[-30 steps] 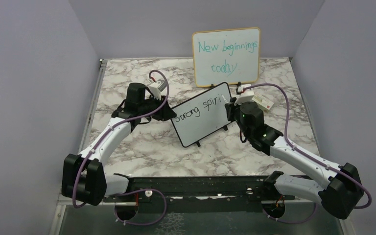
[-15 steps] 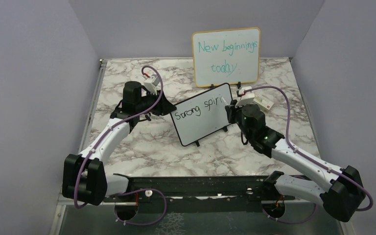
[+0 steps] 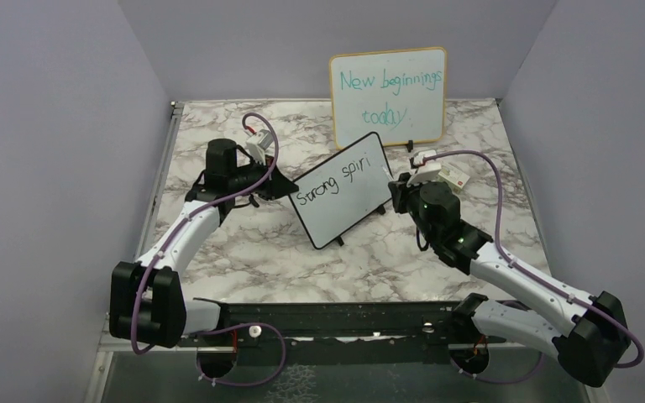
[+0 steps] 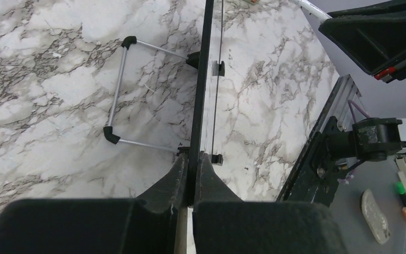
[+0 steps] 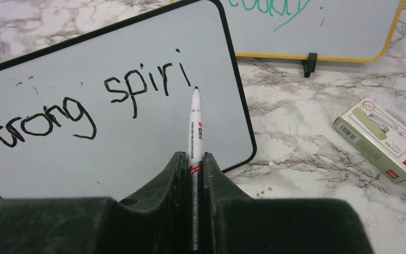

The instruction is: Write a sentence on the whiteboard

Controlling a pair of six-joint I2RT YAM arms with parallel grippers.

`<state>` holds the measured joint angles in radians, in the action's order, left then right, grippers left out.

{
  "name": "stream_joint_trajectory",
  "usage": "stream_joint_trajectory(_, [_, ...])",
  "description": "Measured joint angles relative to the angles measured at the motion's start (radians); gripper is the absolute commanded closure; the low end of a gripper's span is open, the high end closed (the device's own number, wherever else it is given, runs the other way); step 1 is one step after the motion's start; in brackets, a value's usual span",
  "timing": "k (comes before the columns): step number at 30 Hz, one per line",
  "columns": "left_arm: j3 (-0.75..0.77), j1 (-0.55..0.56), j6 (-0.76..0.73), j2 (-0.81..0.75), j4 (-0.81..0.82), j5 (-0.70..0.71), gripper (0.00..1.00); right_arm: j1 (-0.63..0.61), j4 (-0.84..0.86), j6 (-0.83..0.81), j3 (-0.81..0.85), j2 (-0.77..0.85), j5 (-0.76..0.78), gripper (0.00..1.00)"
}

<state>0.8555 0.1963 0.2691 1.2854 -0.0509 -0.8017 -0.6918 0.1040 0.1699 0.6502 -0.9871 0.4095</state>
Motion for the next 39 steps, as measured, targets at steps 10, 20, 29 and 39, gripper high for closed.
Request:
stream_joint_trajectory(10, [0.0, -0.045, -0.134, -0.054, -0.166, -0.044, 1.0, 0.0, 0.03, -0.03, -0.015, -0.014, -0.041, 1.0])
stream_joint_trajectory(20, [0.082, -0.071, -0.214, -0.022, -0.306, -0.044, 0.86, 0.0, 0.174, -0.083, -0.014, -0.124, -0.118, 1.0])
stream_joint_trajectory(29, [0.204, -0.084, -0.23, 0.043, -0.356, -0.021, 0.5, 0.0, 0.225, -0.117, -0.014, -0.13, -0.153, 0.99])
stream_joint_trajectory(39, [0.421, -0.042, -0.186, 0.248, -0.347, -0.06, 0.45, 0.0, 0.248, -0.126, -0.017, -0.12, -0.153, 0.99])
